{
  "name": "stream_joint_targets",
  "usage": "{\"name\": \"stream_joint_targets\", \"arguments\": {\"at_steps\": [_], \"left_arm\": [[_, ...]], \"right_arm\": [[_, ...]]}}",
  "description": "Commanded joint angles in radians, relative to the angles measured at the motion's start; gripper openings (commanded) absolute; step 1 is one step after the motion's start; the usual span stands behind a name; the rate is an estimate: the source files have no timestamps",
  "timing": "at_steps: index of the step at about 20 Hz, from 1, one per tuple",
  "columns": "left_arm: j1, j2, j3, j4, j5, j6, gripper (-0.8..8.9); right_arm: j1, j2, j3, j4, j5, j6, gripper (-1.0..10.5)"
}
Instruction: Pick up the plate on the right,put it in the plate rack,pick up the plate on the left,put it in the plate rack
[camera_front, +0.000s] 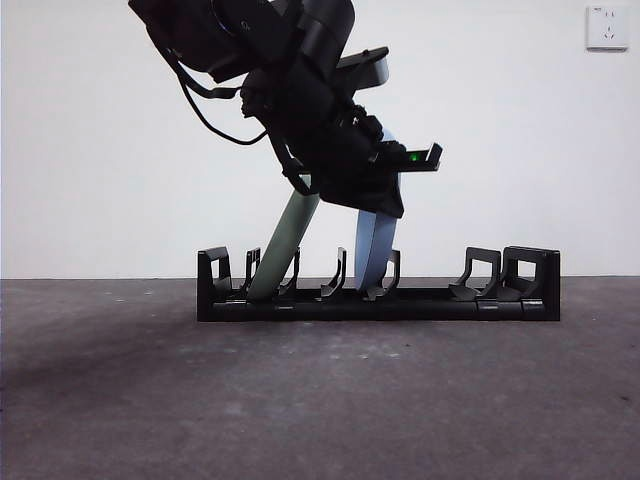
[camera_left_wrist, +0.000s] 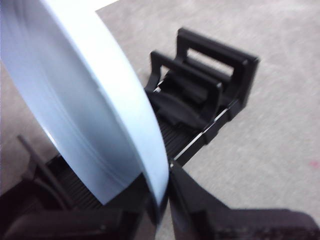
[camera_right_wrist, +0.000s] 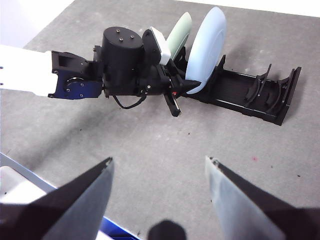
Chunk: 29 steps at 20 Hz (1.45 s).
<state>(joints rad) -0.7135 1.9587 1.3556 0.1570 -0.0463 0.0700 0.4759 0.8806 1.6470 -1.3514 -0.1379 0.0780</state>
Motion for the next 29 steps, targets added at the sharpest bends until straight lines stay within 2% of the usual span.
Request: {"name": "stream_joint_targets", "arguments": {"at_steps": [1,12,16,27,28,29], "left_arm": [[0.003,0.017,0.002,-0.007,-0.028,0.018,-0.08],[-0.008,0.017,0.002,-0.09,-0.024,0.043,0.03],[-0.018,0.017,0.002,-0.089,-0.001,0.042,1.65],[-0.048,-0.01,0.002,-0.113,0.021,0.012,1.67],[-0.051,-0.022,0.002,-0.121,0.021,0.012,1.74],[-0.051,-0.033,0.002,-0.132,0.021,0.012,2.3]], "right_arm": [[0.001,0.0,-0.008,-0.011,0.0,-0.011,3.1],[0.001,0.0,-0.008,-0.022,0.0,-0.015,3.1],[0.001,0.0,-0.008,-0.023,0.0,-0.019,3.1],[0.001,0.0,-0.008,-0.024,0.0,-0.027,3.1],[0.001,0.0,-0.008,-0.024,0.0,-0.027,3.1],[0.001,0.0,-0.008,-0.024,0.0,-0.029,3.1]]}}
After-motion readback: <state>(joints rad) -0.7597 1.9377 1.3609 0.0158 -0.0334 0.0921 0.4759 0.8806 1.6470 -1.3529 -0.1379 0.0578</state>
